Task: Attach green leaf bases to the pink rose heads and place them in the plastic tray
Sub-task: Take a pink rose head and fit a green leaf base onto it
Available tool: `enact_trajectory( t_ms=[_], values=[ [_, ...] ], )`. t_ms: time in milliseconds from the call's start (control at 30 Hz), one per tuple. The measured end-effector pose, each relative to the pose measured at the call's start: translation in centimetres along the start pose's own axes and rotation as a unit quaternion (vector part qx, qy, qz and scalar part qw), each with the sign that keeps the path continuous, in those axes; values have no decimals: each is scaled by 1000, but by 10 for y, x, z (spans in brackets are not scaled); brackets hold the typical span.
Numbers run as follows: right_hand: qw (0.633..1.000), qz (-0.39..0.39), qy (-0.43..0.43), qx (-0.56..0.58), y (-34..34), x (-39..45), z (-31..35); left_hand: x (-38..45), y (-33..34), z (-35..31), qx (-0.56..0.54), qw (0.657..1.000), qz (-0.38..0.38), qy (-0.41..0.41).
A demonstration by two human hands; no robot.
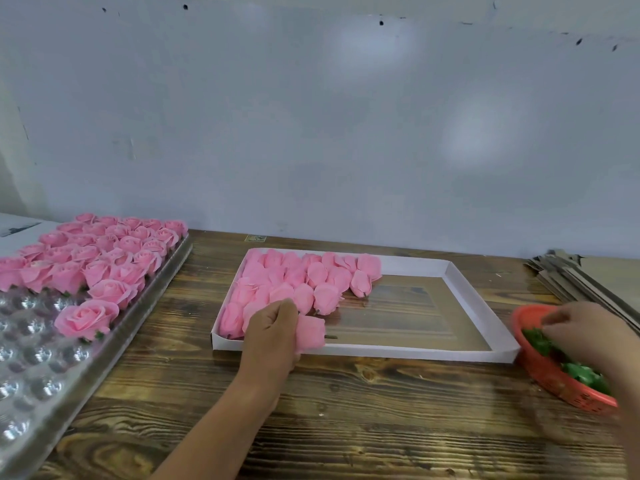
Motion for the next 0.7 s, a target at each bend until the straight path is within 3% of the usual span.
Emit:
enact_trajectory(
  t_ms=[100, 167, 333, 700],
  values=[
    [993, 110, 1, -46, 32, 10, -7, -2, 1, 1, 12, 1000, -3, -4],
    [989, 132, -4, -60, 42, 11, -3, -2, 1, 1, 10, 1000, -2, -8],
    [989, 118, 14, -93, 39, 13, 1, -2, 0, 2, 16, 1000, -7, -14],
    [995, 86, 48, -36, 33, 33, -15, -1, 0, 3, 7, 1000, -5, -14]
  ],
)
Point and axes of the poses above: each hand's wrist, its own x-axis towards the middle knuckle, its own y-axis out of the palm, z = x × y, the point moved 9 cm from there along x, towards the middle knuckle, and after that the axes turned 12 degrees about -x, right-handed, at the moved point
